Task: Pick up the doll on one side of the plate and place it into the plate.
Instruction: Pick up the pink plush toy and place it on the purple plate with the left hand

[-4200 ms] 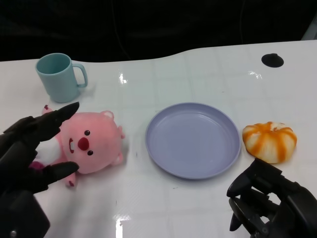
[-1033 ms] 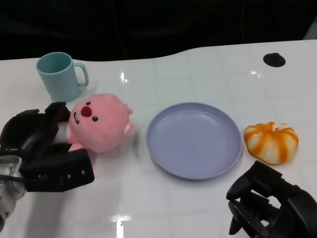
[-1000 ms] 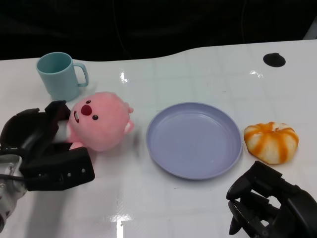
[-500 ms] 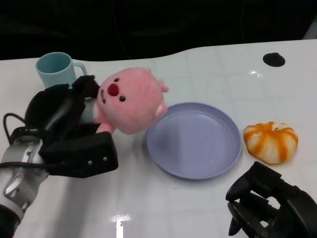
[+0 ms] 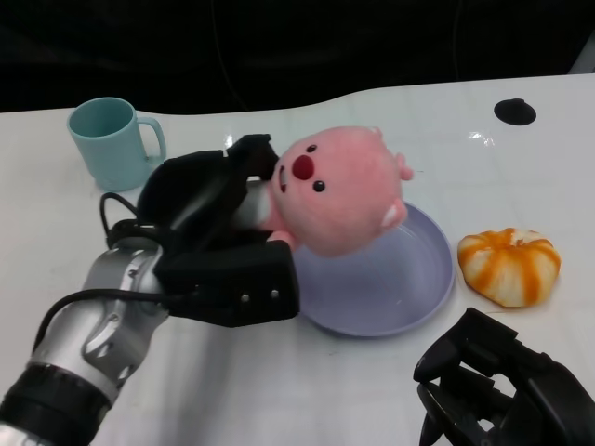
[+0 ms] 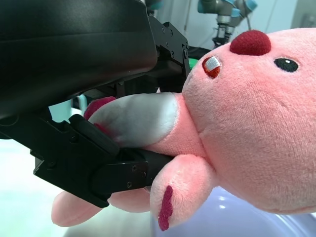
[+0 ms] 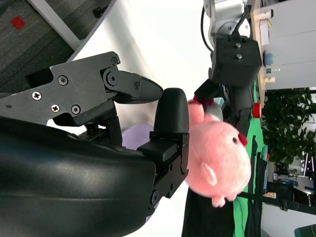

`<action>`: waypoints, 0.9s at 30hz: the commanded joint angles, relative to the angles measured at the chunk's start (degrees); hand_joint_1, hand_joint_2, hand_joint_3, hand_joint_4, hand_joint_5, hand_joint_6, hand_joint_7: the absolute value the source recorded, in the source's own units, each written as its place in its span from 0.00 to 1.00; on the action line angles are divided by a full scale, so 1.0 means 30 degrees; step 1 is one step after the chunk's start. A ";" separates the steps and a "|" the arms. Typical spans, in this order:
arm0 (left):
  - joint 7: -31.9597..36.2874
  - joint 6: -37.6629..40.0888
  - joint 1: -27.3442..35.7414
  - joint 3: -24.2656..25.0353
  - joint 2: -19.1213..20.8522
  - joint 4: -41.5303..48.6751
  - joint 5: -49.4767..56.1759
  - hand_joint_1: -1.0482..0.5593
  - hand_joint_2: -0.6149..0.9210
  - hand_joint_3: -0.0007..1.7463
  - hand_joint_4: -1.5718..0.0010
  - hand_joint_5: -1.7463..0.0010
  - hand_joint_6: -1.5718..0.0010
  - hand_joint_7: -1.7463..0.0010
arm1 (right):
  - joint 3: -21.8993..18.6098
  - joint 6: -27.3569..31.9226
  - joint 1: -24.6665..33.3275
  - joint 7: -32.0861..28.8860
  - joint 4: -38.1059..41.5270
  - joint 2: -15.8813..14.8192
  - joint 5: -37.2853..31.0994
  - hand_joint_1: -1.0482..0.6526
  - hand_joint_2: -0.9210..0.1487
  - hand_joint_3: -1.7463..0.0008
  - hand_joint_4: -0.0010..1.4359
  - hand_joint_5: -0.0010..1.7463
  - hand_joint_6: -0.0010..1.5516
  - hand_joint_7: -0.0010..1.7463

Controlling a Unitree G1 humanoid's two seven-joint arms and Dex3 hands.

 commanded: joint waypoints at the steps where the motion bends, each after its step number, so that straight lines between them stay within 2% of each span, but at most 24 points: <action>1: -0.0219 0.0392 -0.0646 -0.0214 -0.0509 -0.0373 0.0183 0.54 0.66 0.66 0.41 0.00 0.56 0.00 | 0.0008 -0.0231 0.0075 0.0003 -0.0288 -0.0127 -0.0051 0.42 0.07 0.63 0.42 0.98 0.31 0.92; 5: 0.0027 0.0671 -0.0958 -0.0676 -0.1352 0.0189 0.0557 0.52 0.67 0.71 0.40 0.00 0.52 0.00 | 0.0066 -0.0175 0.0079 -0.0038 -0.0352 -0.0125 -0.0114 0.42 0.07 0.63 0.42 0.98 0.32 0.92; 10: 0.0154 0.1132 -0.1276 -0.1072 -0.2153 0.1043 0.0790 0.54 0.66 0.71 0.39 0.00 0.51 0.00 | 0.0065 -0.0134 0.0158 0.0000 -0.0461 -0.0202 -0.0120 0.42 0.07 0.63 0.42 0.98 0.32 0.92; 20: 0.0184 0.1848 -0.1968 -0.1865 -0.2661 0.2650 0.1660 0.55 0.70 0.61 0.42 0.00 0.56 0.00 | 0.0150 -0.0258 0.0221 -0.0009 -0.0480 -0.0150 -0.0155 0.41 0.08 0.62 0.43 0.98 0.33 0.92; 21: 0.0070 0.1908 -0.1976 -0.1874 -0.2636 0.2643 0.1634 0.55 0.70 0.60 0.42 0.00 0.57 0.02 | 0.0148 -0.0226 0.0221 -0.0003 -0.0494 -0.0159 -0.0144 0.41 0.08 0.62 0.43 0.98 0.33 0.91; 23: -0.0093 0.1912 -0.1946 -0.1830 -0.2603 0.2585 0.1482 0.54 0.73 0.55 0.44 0.00 0.55 0.17 | 0.0143 -0.0187 0.0218 0.0017 -0.0500 -0.0174 -0.0123 0.41 0.08 0.62 0.43 0.98 0.33 0.91; 24: -0.0218 0.1968 -0.1919 -0.1838 -0.2578 0.2484 0.1456 0.53 0.74 0.53 0.44 0.00 0.52 0.30 | 0.0135 -0.0162 0.0213 0.0017 -0.0504 -0.0165 -0.0093 0.41 0.08 0.62 0.43 0.98 0.33 0.91; 25: -0.0289 0.2005 -0.1903 -0.1850 -0.2564 0.2419 0.1448 0.51 0.79 0.45 0.48 0.00 0.48 0.49 | 0.0129 -0.0150 0.0209 0.0016 -0.0503 -0.0156 -0.0072 0.41 0.08 0.62 0.42 0.98 0.33 0.91; 27: -0.0433 0.2054 -0.1847 -0.1883 -0.2490 0.2231 0.1483 0.50 0.83 0.37 0.52 0.01 0.46 0.64 | 0.0114 -0.0160 0.0199 0.0017 -0.0502 -0.0164 -0.0077 0.41 0.08 0.62 0.42 0.98 0.33 0.91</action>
